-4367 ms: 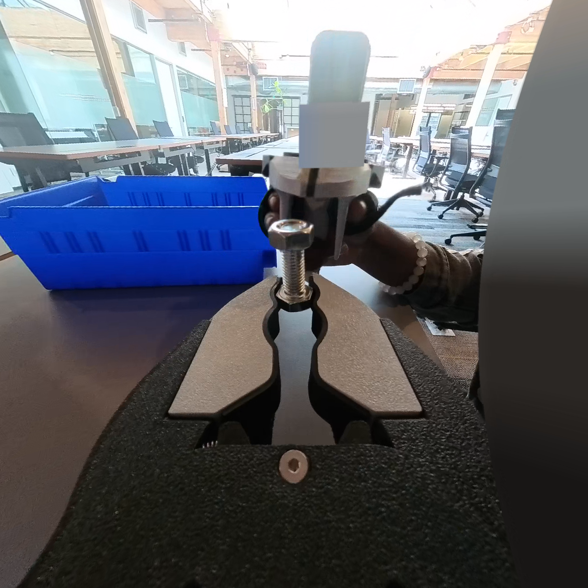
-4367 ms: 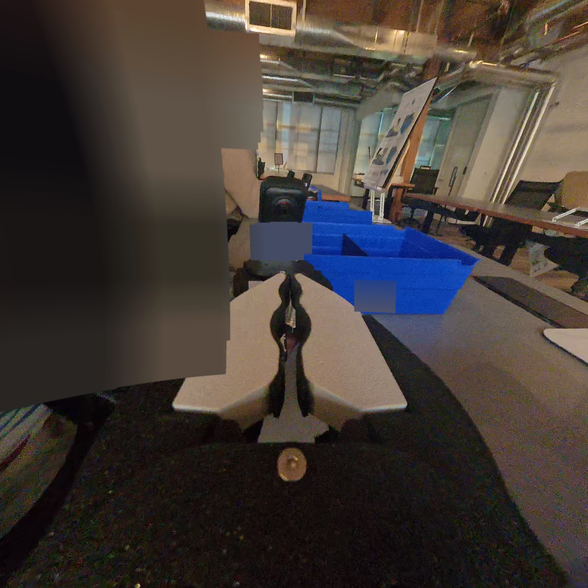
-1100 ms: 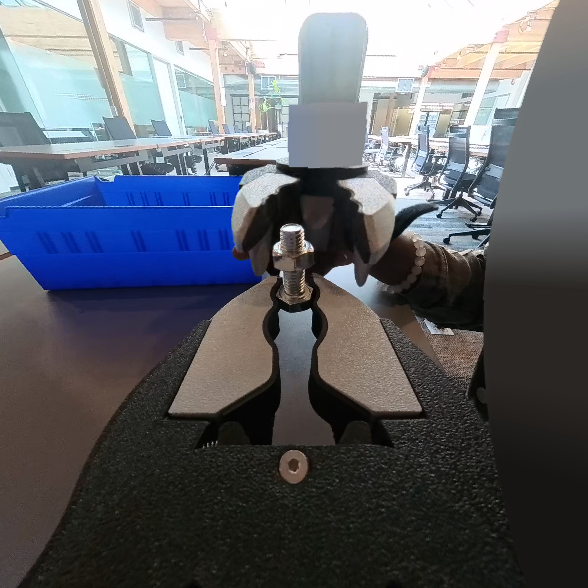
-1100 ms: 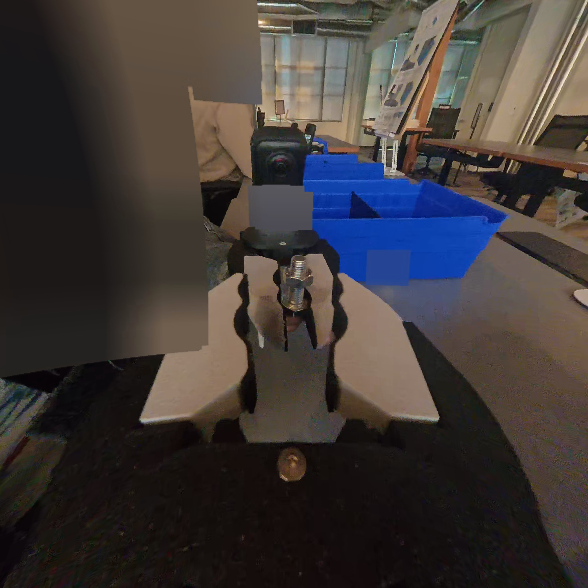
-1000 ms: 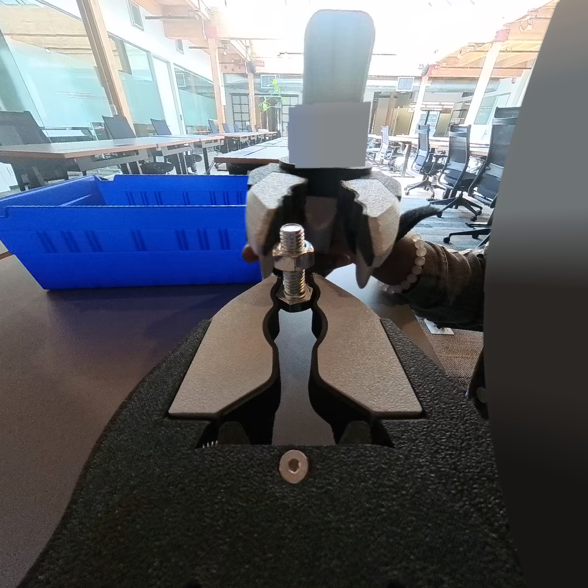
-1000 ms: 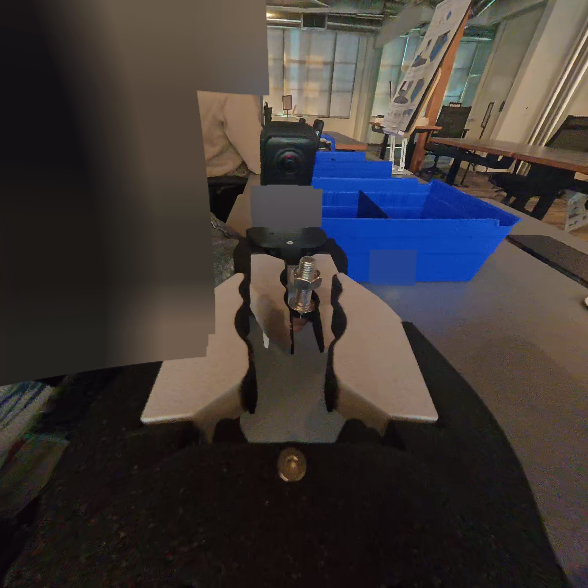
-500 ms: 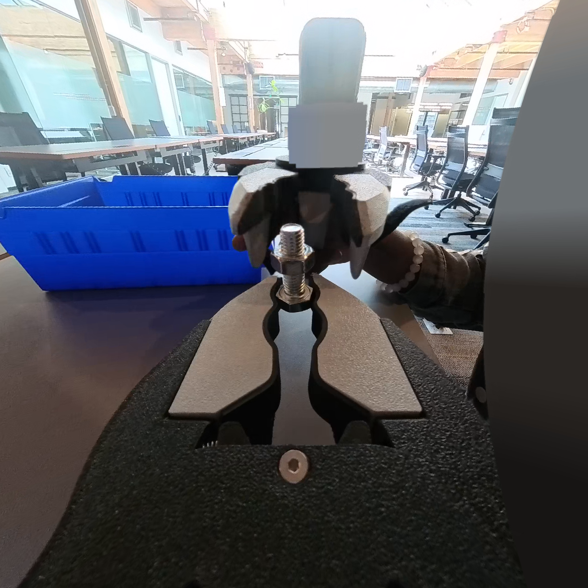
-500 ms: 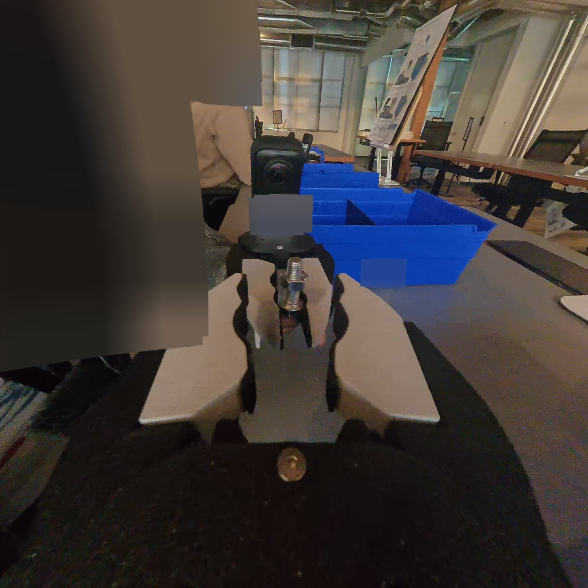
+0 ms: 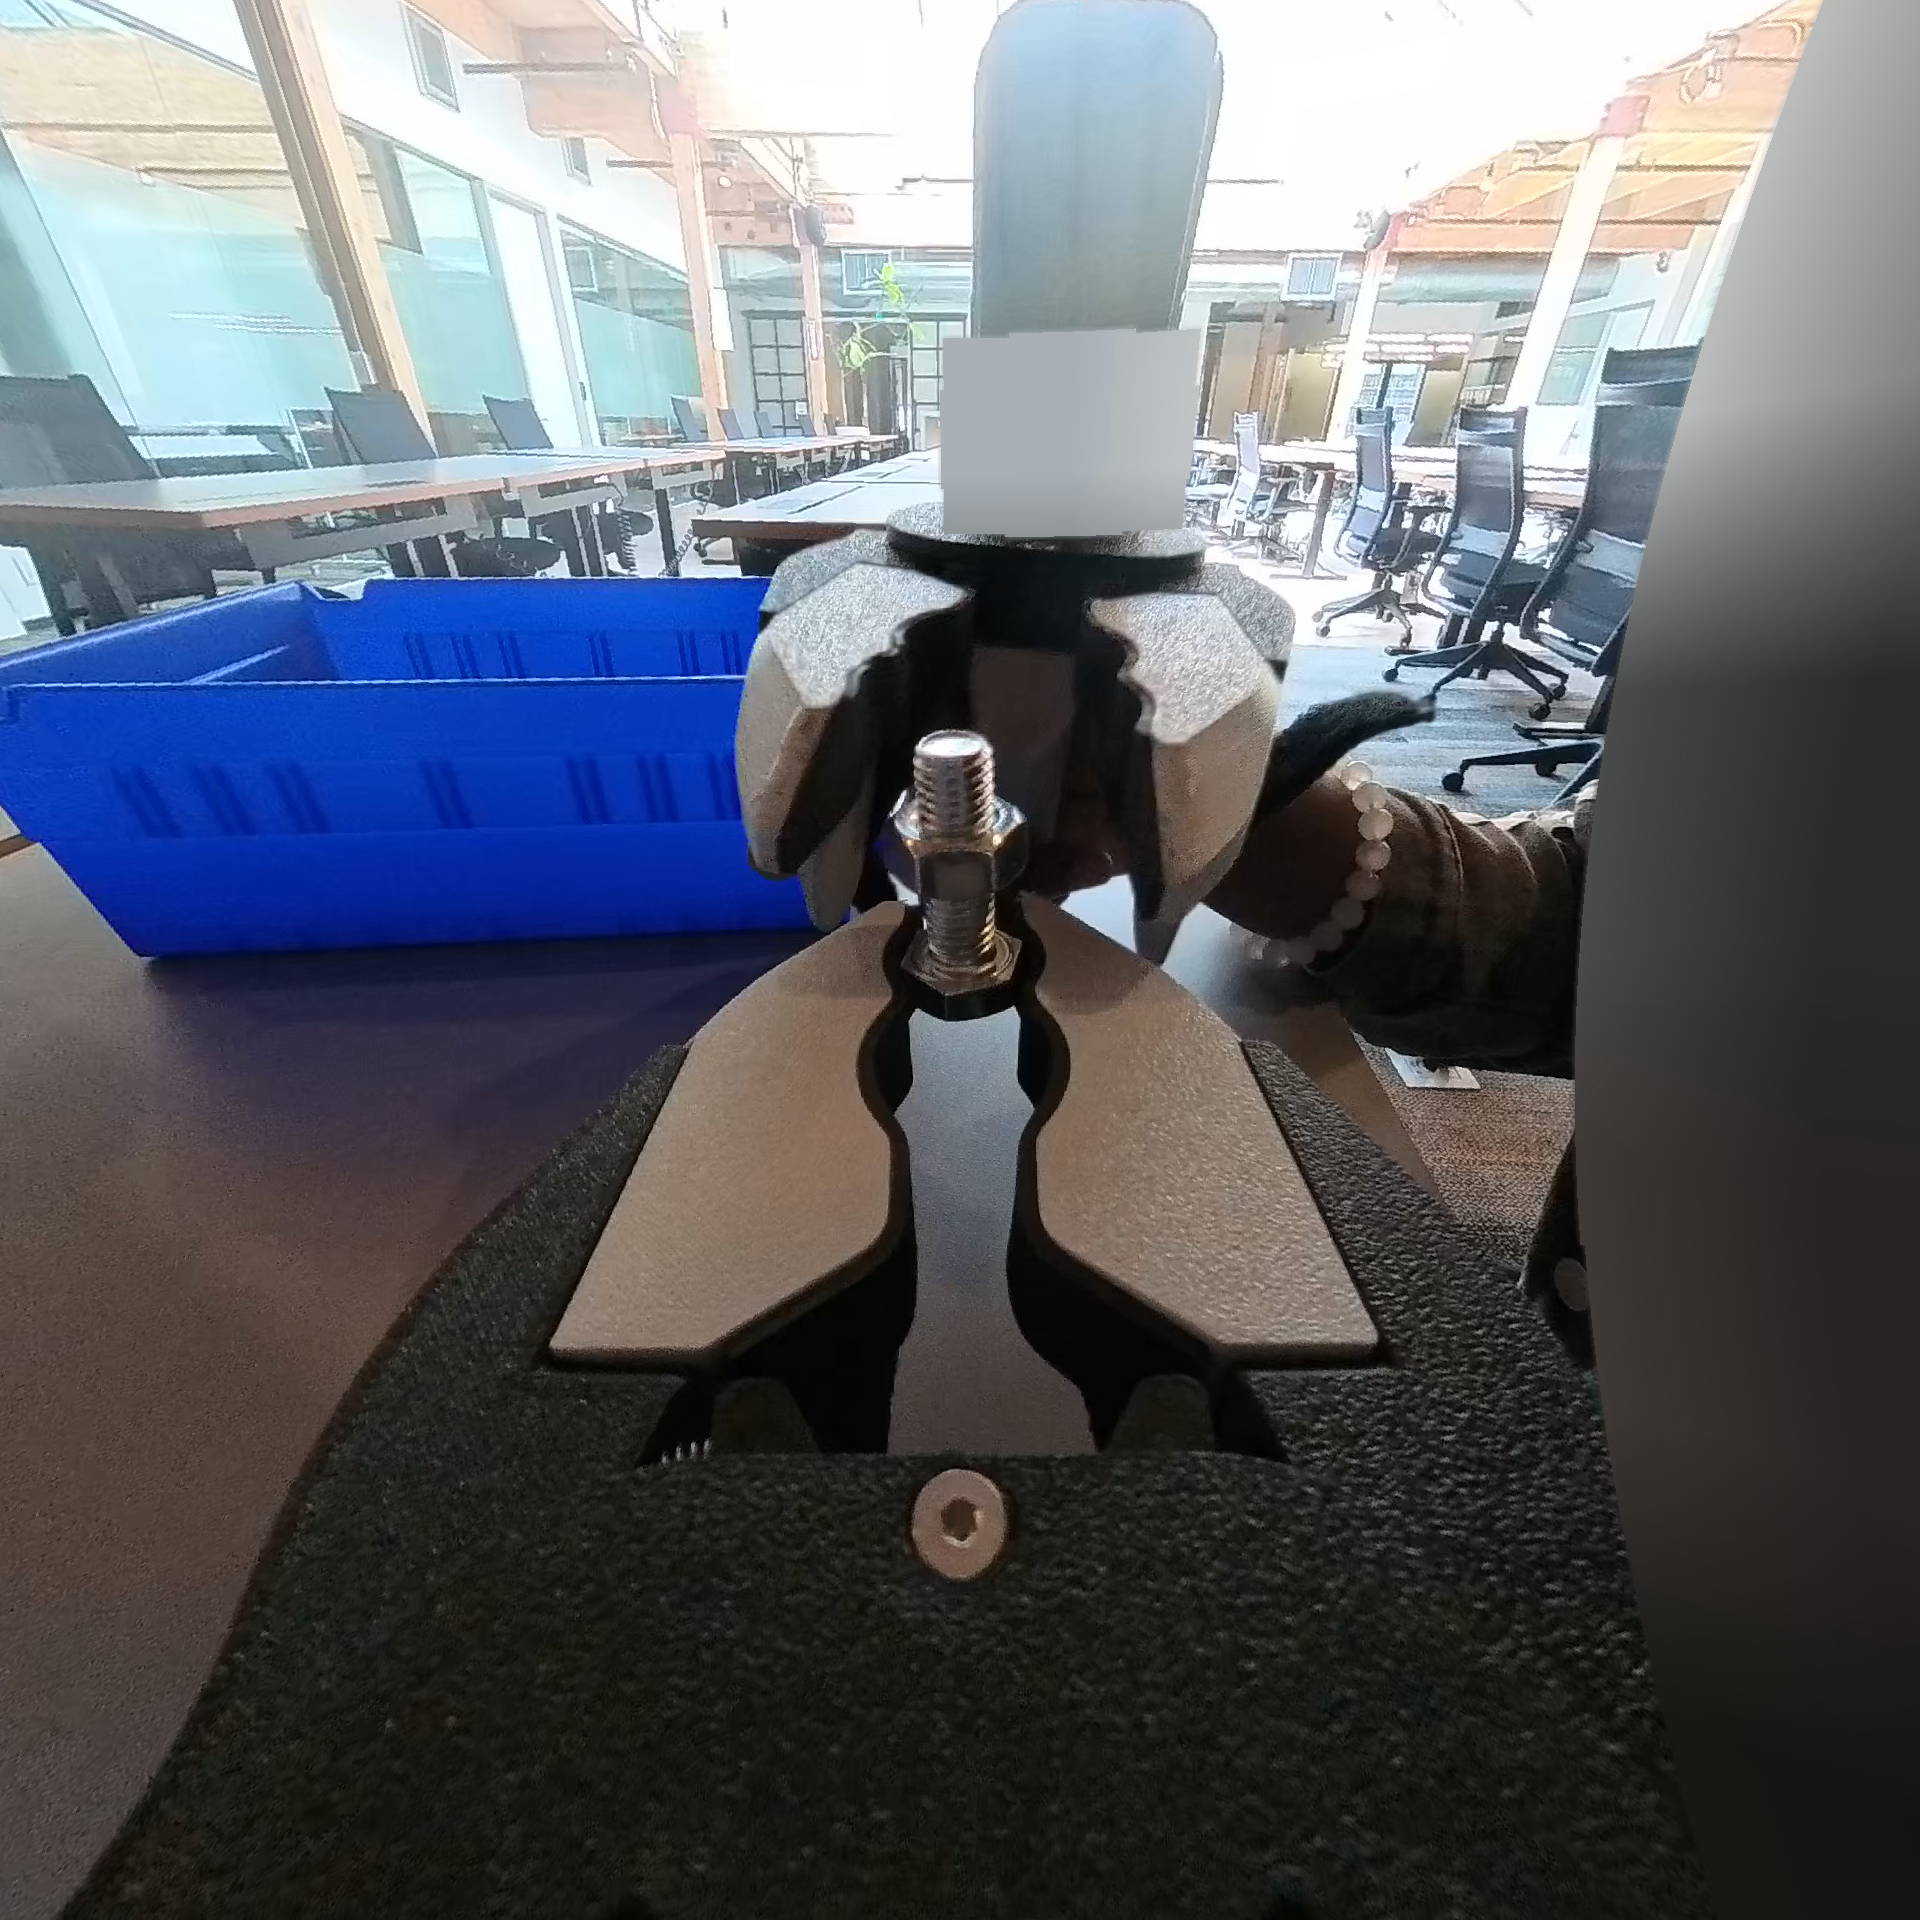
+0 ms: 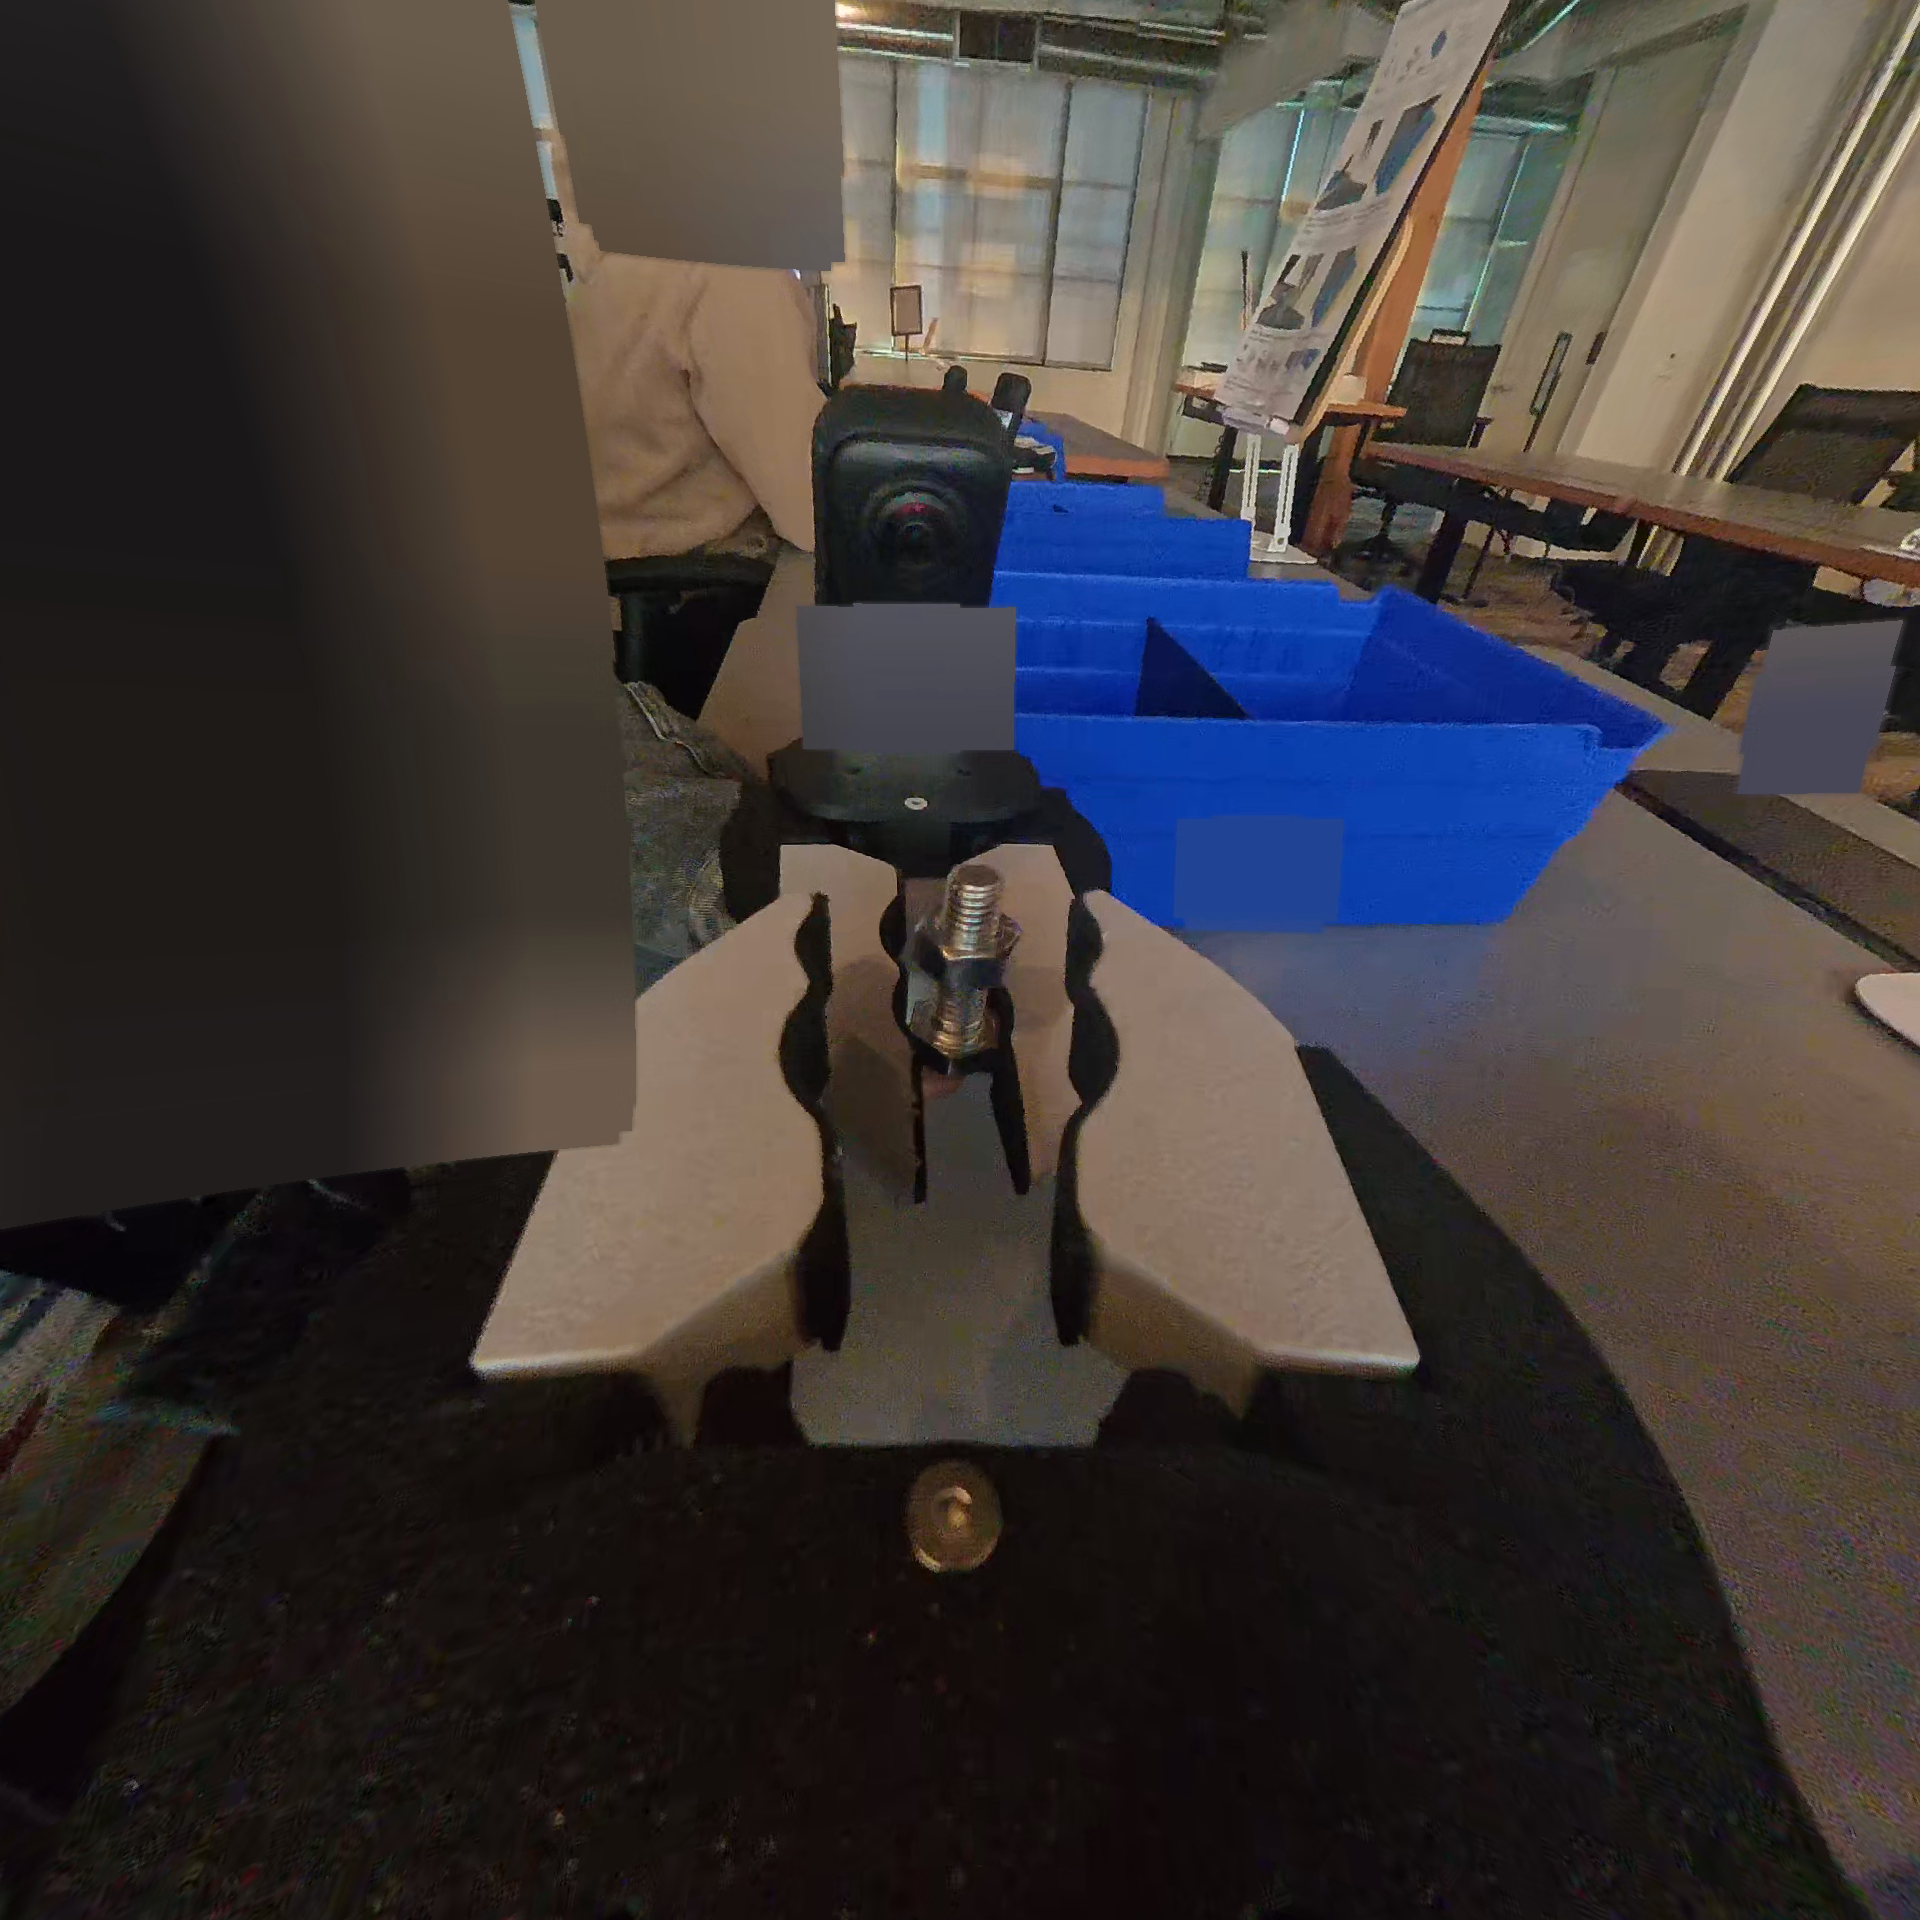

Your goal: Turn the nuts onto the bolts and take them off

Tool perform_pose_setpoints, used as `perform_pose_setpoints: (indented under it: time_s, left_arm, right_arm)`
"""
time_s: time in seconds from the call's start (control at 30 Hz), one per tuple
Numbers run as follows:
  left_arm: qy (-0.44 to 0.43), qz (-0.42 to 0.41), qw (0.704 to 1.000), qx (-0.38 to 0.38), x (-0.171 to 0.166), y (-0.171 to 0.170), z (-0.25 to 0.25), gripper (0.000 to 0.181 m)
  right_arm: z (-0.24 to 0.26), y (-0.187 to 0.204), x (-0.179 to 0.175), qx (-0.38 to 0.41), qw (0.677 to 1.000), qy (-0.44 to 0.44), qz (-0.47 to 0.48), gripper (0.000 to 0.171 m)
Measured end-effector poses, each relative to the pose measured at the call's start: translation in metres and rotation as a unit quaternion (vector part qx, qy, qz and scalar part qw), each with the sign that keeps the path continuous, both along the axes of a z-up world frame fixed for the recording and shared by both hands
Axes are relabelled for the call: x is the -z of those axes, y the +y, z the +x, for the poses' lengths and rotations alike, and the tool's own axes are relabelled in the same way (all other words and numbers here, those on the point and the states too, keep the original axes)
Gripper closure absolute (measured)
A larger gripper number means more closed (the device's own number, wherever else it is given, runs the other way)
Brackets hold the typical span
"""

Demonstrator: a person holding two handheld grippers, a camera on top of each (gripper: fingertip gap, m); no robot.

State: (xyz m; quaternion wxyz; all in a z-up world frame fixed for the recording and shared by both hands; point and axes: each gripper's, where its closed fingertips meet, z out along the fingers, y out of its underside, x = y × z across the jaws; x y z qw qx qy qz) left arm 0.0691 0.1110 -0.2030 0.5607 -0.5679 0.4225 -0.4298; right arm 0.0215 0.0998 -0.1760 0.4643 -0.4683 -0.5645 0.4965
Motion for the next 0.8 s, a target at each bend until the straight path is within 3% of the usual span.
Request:
perform_pose_setpoints:
  time_s: [0.57, 0.8]
  left_arm:
    - [0.0, 0.003, 1.0, 0.0, -0.0002, -0.0005, -0.0001, 0.166]
    - [0.001, 0.01, 1.0, -0.002, -0.0005, -0.0011, 0.0002, 0.165]
  right_arm:
    - [-0.0002, 0.0025, 0.004, 0.005, 1.0, -0.003, 0.005, 0.151]
    - [-0.0012, 0.0023, 0.004, 0.002, 1.0, -0.004, 0.004, 0.153]
